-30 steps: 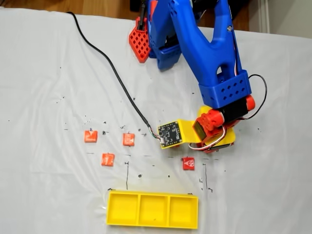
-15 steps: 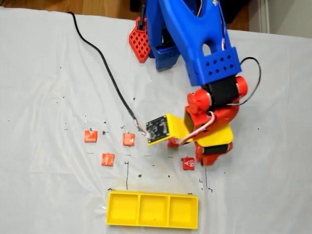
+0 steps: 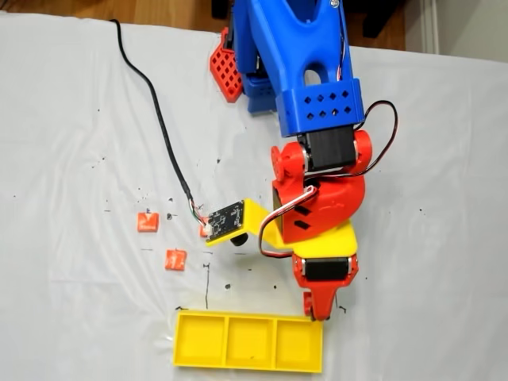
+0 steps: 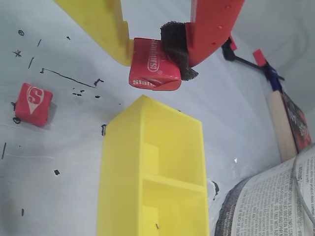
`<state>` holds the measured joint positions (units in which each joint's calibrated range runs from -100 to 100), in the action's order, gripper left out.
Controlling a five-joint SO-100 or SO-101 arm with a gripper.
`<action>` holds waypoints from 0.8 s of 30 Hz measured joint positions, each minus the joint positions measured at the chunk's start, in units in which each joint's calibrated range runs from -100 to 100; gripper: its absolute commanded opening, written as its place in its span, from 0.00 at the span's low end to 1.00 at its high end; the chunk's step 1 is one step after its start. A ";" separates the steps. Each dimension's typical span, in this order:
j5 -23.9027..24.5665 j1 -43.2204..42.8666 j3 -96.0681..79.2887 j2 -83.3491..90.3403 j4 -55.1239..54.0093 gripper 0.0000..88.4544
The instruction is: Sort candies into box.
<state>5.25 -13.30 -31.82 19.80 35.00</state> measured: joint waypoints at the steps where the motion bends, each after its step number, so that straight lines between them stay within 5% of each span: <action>1: 0.00 0.08 0.51 -0.68 -0.24 0.00; 24: 2.98 2.03 21.81 -22.00 2.86 0.00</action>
<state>8.23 -11.28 -10.01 -2.20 37.86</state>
